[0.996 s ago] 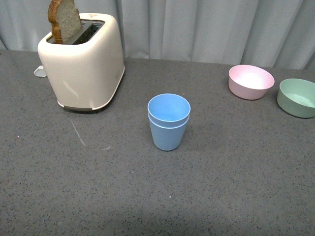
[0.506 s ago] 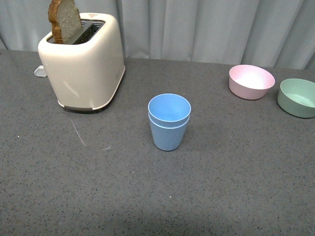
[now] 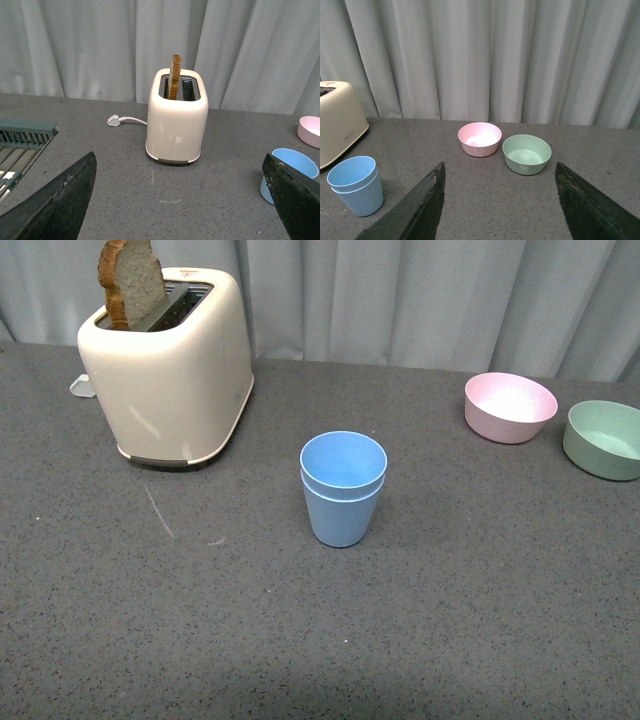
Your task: Stack blue cups with both arms
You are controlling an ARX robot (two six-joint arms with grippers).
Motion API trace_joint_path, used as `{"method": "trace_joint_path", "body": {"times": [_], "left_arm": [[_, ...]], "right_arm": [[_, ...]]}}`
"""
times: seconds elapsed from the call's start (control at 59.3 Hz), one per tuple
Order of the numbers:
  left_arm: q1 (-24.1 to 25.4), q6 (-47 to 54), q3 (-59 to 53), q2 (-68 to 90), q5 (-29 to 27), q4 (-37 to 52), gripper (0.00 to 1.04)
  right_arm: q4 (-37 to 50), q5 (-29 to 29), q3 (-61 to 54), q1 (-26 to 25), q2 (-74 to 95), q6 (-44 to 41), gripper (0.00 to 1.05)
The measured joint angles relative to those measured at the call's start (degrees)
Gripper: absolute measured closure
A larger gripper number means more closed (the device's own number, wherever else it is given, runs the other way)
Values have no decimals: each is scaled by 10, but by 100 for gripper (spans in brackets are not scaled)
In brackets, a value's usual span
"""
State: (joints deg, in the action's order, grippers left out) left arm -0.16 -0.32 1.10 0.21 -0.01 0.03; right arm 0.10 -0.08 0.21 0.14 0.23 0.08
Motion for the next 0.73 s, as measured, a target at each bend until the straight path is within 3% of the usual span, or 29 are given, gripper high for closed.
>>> {"method": "trace_joint_path", "body": {"times": [0.169, 0.726], "left_arm": [[0, 0, 0, 0, 0, 0, 7], [0, 0, 0, 0, 0, 0, 7]], "right_arm": [[0, 0, 0, 0, 0, 0, 8], [0, 0, 0, 0, 0, 0, 10]]}}
